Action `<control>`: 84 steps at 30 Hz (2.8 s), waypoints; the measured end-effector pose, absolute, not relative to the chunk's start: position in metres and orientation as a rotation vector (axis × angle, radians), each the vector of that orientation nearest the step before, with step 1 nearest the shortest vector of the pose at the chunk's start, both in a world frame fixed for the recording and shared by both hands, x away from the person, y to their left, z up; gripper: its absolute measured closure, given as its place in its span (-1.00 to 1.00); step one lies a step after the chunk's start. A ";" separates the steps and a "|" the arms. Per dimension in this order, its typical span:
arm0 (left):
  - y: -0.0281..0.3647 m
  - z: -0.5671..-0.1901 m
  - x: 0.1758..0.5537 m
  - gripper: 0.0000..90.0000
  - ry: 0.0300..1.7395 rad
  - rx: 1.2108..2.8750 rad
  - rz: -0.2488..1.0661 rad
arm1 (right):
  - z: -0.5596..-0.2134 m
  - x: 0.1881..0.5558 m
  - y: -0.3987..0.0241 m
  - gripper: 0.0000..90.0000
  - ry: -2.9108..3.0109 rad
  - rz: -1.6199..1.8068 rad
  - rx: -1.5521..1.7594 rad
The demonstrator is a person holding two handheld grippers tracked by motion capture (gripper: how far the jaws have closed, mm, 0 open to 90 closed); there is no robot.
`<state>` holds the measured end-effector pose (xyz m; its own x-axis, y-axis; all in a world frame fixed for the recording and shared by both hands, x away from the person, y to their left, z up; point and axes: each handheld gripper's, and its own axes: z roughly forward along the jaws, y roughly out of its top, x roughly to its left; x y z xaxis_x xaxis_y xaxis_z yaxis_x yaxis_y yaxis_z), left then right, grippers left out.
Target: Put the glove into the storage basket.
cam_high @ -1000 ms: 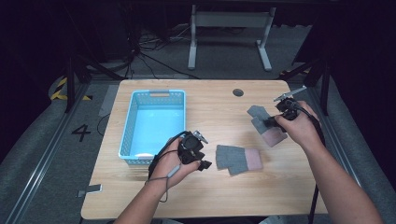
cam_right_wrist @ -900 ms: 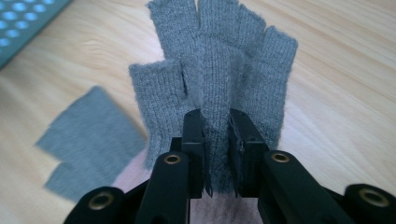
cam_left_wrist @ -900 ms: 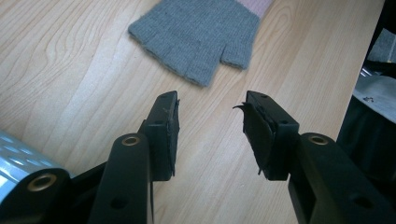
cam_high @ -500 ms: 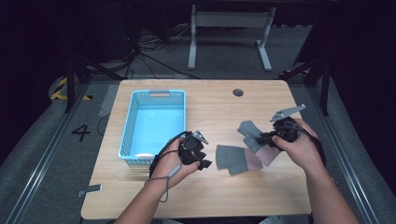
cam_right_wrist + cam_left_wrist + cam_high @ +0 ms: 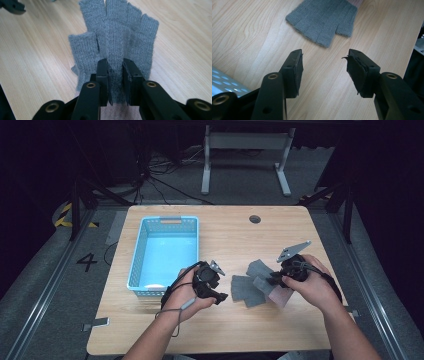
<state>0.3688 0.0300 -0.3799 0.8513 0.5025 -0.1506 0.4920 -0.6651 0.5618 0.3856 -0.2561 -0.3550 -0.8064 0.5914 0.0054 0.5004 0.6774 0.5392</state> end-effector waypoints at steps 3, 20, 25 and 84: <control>0.030 -0.379 0.368 0.10 0.700 2.417 0.014 | -0.364 0.386 -0.250 0.70 2.752 0.769 0.856; 0.024 -0.386 0.374 0.45 0.675 2.388 -0.050 | -0.394 0.386 -0.233 0.84 2.825 0.683 0.806; 0.017 -0.391 0.378 0.49 0.671 2.394 -0.044 | -0.384 0.381 -0.246 0.73 2.771 0.727 0.845; -0.030 -0.436 0.413 0.69 0.657 2.537 -0.018 | -0.417 0.376 -0.295 0.56 2.872 0.496 0.995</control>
<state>0.4135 -0.0305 -0.4363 0.8825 0.4497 -0.1375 0.4567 -0.7498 0.4788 0.3758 -0.2950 -0.4174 -0.7894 0.6121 0.0463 0.5922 0.7395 0.3200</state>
